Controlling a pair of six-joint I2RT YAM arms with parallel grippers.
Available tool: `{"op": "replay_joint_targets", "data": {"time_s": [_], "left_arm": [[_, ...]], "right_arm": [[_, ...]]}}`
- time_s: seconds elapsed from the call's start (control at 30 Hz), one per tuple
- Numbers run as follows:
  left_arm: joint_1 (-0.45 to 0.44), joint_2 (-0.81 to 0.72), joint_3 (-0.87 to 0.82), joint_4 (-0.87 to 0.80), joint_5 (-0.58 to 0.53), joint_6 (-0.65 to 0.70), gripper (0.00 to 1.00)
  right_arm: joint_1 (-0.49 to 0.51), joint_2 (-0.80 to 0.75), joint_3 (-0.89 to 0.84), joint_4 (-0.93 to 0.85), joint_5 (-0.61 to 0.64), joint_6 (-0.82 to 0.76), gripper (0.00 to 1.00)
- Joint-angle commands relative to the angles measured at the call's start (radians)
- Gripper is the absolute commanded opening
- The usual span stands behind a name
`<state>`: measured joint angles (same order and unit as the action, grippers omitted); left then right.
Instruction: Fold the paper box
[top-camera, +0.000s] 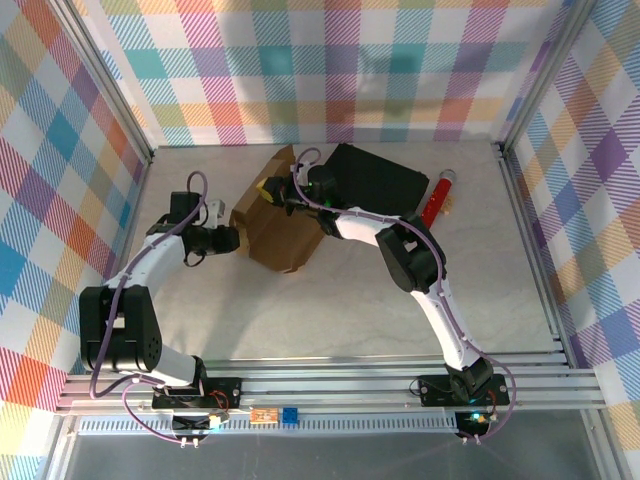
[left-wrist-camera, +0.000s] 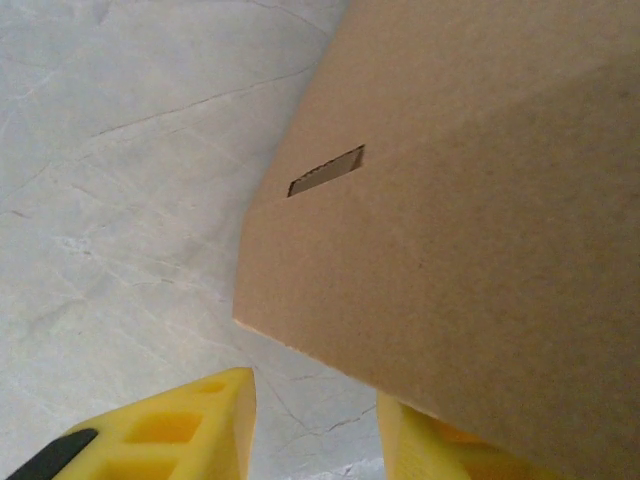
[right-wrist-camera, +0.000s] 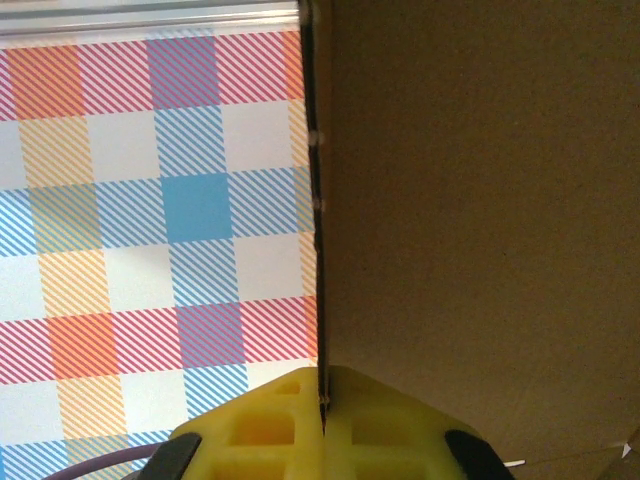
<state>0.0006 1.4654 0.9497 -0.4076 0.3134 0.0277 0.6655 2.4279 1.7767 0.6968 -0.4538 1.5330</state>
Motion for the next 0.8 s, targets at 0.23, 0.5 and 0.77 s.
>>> {"op": "replay_joint_targets", "data": {"time_s": [0.23,0.5,0.77], "left_arm": [[-0.050,0.053,0.036,0.101,0.020,-0.018,0.37],[-0.086,0.100,0.050,0.170,-0.020,-0.065,0.39],[-0.106,0.123,0.020,0.234,-0.150,-0.128,0.42]], "right_arm": [[-0.009,0.036,0.038,-0.013,0.004,0.024,0.00],[-0.007,0.037,0.047,-0.028,0.012,0.029,0.00],[-0.007,0.040,0.062,-0.048,0.020,0.034,0.00]]}}
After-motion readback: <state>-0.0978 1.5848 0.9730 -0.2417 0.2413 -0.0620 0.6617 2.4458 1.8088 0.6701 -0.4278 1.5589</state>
